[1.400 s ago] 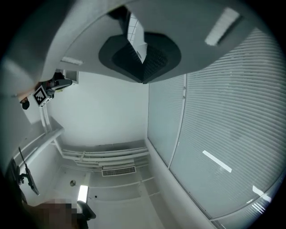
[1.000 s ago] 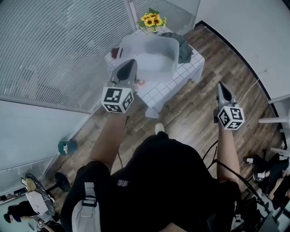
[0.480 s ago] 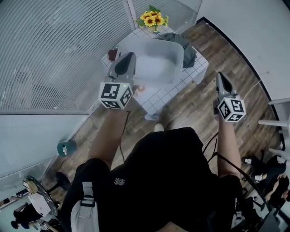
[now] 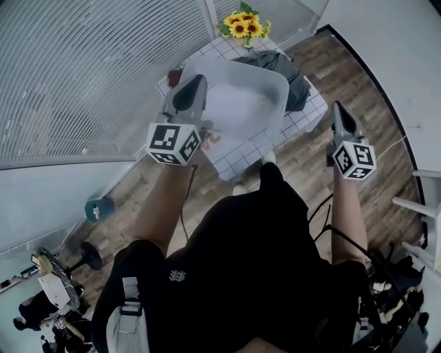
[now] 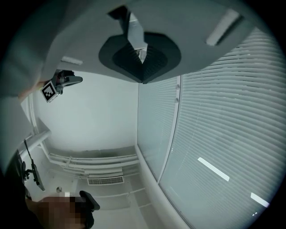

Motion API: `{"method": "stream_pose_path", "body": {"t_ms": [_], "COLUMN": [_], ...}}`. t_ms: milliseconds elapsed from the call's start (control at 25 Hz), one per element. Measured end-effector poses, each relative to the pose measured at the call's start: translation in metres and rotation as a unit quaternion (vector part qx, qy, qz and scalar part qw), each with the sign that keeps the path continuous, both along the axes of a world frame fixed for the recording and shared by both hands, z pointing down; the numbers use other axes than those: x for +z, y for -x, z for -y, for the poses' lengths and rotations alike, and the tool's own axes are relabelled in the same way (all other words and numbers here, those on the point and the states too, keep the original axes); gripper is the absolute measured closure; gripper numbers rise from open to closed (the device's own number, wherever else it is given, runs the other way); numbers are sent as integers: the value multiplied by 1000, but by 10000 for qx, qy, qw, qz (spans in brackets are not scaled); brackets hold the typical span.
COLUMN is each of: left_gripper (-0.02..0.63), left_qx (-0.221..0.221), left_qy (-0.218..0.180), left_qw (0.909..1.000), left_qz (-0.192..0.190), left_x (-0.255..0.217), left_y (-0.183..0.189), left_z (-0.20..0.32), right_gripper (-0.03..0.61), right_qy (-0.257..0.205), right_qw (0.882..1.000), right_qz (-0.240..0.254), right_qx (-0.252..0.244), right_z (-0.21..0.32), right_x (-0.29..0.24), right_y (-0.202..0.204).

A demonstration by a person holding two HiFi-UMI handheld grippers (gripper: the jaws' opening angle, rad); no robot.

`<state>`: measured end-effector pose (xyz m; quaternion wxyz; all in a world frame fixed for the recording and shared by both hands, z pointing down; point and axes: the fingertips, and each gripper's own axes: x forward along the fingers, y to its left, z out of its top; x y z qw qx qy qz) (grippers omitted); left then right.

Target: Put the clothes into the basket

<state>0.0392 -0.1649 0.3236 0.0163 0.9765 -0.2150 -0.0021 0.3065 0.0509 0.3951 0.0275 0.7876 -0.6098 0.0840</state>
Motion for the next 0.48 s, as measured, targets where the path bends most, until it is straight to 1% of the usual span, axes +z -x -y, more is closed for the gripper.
{"method": "stream_pose_path", "body": {"t_ms": [80, 160, 320, 480], "left_gripper": [609, 609, 609, 609], "left_qx": [-169, -385, -718, -926], "left_qy": [26, 31, 27, 43], "left_qw": [9998, 9992, 9974, 9956], "left_qz": [-70, -56, 44, 123], "left_x": [-4, -7, -9, -2], "left_y": [-2, -2, -11, -29], "left_z": [6, 13, 32, 46], "right_gripper": [578, 578, 578, 578], "right_qy": [-82, -106, 25, 96], "right_qw": [9998, 9992, 9972, 9945], "right_qz": [14, 23, 210, 248], "right_qx": [-154, -383, -723, -1016], "right_z": [19, 41, 87, 126], "right_x": [-2, -1, 16, 29], "right_y": [-12, -21, -45, -64]}}
